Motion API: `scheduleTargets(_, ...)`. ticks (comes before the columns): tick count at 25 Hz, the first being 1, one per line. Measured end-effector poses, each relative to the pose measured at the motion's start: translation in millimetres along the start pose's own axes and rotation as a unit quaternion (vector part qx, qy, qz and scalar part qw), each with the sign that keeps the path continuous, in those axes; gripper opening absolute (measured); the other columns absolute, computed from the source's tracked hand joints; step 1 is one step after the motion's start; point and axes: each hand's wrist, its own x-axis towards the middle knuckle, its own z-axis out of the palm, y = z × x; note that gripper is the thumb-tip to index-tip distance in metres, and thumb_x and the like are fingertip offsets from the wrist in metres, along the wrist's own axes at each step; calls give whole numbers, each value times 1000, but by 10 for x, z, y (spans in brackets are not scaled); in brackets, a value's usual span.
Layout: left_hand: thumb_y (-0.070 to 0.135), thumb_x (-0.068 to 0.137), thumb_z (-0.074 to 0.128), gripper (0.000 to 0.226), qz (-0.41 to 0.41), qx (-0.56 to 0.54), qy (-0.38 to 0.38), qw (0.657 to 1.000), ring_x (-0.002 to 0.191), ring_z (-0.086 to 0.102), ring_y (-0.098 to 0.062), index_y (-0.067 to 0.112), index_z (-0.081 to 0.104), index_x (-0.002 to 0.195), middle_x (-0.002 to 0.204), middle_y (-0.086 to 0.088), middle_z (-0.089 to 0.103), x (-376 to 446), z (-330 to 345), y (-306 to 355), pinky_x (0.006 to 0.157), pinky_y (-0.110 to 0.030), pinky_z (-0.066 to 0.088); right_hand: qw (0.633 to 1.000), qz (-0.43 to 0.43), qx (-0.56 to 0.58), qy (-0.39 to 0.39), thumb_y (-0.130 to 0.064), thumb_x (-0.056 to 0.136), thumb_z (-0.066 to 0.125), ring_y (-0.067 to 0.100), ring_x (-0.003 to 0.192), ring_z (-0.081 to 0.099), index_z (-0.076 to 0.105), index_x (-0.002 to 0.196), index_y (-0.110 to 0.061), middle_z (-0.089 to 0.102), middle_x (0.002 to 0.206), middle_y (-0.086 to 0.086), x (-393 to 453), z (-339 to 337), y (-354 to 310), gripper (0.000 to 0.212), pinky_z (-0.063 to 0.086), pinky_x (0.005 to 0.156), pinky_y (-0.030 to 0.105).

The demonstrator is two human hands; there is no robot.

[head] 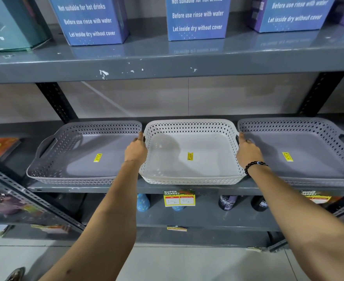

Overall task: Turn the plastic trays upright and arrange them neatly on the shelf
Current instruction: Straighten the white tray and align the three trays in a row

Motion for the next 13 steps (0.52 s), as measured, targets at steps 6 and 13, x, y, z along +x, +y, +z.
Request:
scheduleTargets(6, 5, 96, 29, 56, 0, 6, 3, 1000, 102, 59, -41, 10, 16, 150, 120, -25, 58, 13, 14, -12, 84, -46, 49, 1000, 4, 16, 6, 5, 90, 39, 36, 93, 66, 13, 150, -6, 61, 112, 28, 5, -9, 10, 66, 54, 72, 38)
scheduleTargets(13, 2, 95, 30, 58, 0, 6, 3, 1000, 102, 58, -41, 10, 16, 150, 120, -25, 58, 7, 14, -7, 82, -45, 48, 1000, 6, 29, 6, 4, 90, 40, 37, 95, 65, 14, 150, -6, 62, 111, 27, 2, -7, 4, 66, 54, 74, 39)
